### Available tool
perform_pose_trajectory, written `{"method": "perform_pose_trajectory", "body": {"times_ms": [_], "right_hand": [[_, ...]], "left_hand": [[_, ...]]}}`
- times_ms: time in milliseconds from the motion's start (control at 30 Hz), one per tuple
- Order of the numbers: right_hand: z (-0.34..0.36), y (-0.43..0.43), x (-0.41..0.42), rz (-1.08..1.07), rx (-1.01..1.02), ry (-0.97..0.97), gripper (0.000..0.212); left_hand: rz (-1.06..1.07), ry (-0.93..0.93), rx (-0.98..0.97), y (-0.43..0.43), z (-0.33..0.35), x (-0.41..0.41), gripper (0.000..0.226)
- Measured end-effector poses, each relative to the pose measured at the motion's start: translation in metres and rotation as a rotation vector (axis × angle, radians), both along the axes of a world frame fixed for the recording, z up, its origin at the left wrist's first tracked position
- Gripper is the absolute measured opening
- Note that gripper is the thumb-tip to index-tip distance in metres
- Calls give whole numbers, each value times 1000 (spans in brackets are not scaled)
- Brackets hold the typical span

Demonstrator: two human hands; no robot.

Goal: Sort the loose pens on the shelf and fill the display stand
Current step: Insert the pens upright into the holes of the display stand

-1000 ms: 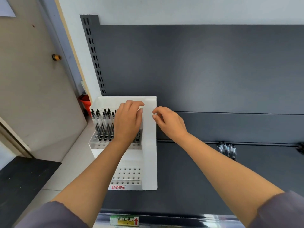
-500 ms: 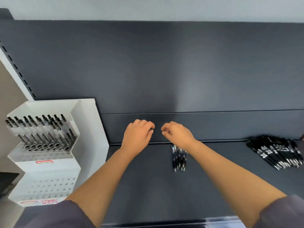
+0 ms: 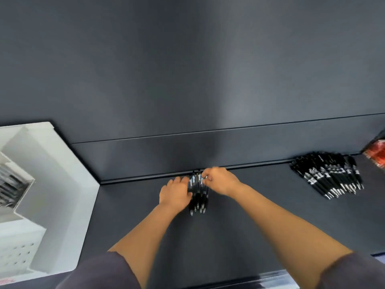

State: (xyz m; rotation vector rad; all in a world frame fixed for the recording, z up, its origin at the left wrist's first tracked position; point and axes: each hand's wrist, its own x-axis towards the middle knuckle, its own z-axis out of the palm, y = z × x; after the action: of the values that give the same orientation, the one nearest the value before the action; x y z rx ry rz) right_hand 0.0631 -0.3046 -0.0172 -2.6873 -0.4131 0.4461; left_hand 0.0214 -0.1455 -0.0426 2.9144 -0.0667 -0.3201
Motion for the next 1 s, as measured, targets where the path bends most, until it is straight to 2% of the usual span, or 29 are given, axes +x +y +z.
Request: {"method": "perform_pose_trajectory", "body": {"times_ms": [133, 333, 533, 600, 667, 833, 1000], "right_hand": [[-13, 5, 11, -7, -12, 26, 27], [-27, 29, 28, -65, -56, 27, 31], [-39, 54, 30, -183, -244, -43, 44], [-44, 70, 33, -217, -252, -41, 44], [-45, 73, 32, -241, -217, -48, 39], [-41, 79, 33, -267, 4, -3, 24], [-26, 74, 32, -294, 317, 114, 21]], "left_hand": [[0, 48, -48, -3, -17, 9, 56], [74, 126, -185, 10, -22, 32, 45], [96, 35, -218, 23, -26, 39, 29], [119, 33, -236, 32, -27, 42, 26], [166, 41, -248, 29, -22, 42, 22], [191, 38, -252, 32, -18, 41, 45], [225, 58, -547, 45, -16, 41, 53]]}}
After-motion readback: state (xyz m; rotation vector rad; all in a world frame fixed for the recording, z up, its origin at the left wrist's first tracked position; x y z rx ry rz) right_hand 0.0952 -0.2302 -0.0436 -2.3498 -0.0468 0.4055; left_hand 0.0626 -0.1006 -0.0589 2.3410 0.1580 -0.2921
